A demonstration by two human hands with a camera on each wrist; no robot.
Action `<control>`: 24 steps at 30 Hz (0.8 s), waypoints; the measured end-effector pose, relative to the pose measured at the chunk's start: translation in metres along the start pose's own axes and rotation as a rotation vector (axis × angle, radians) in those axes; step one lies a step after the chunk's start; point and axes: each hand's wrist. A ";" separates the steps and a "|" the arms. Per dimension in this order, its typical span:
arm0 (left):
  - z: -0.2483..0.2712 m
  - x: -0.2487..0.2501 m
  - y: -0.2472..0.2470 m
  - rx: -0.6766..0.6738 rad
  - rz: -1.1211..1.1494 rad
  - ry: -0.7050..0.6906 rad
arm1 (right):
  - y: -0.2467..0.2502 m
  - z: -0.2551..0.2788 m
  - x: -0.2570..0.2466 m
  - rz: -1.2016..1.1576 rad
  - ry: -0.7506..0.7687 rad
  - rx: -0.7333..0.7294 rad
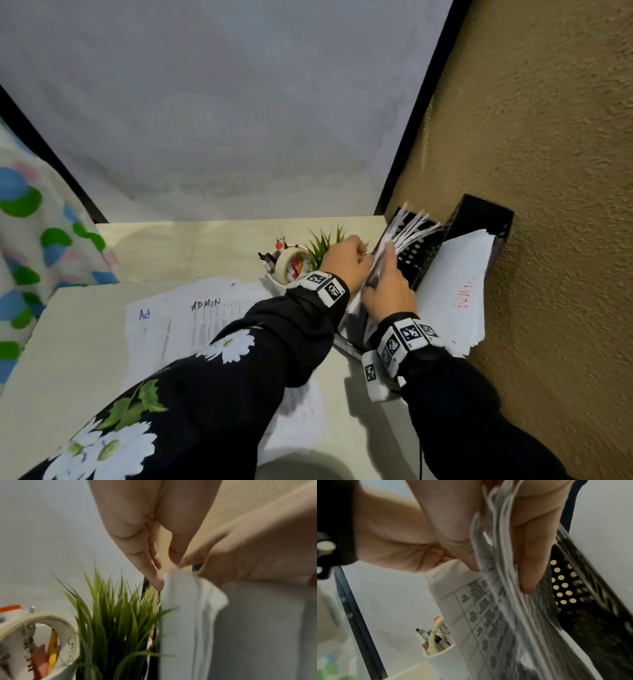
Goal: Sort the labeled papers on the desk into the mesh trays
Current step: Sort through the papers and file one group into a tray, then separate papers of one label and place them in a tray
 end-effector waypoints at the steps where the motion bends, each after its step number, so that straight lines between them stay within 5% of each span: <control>1: 0.007 -0.003 0.009 0.071 0.055 -0.033 | 0.001 0.002 -0.003 -0.033 0.010 0.043; 6: 0.062 -0.076 0.043 0.252 0.135 -0.008 | -0.006 0.028 -0.026 -0.206 0.274 0.167; 10: 0.117 -0.193 0.050 0.260 0.009 0.452 | -0.049 0.058 -0.038 -0.229 0.397 -0.066; 15: 0.170 -0.276 0.067 0.151 -0.187 0.963 | -0.134 0.081 -0.012 -0.174 0.071 -0.435; 19: 0.186 -0.289 0.060 0.126 -0.103 0.986 | -0.172 0.098 0.005 -0.207 -0.178 -0.655; 24: 0.200 -0.287 0.056 0.129 0.016 0.882 | -0.192 0.106 0.011 -0.260 -0.237 -0.630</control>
Point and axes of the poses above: each hand's wrist, its own z-axis away from the middle knuckle, its own y-axis out of the back of the hand, x = y × z, and after that the axes turned 3 degrees about -z, right-handed
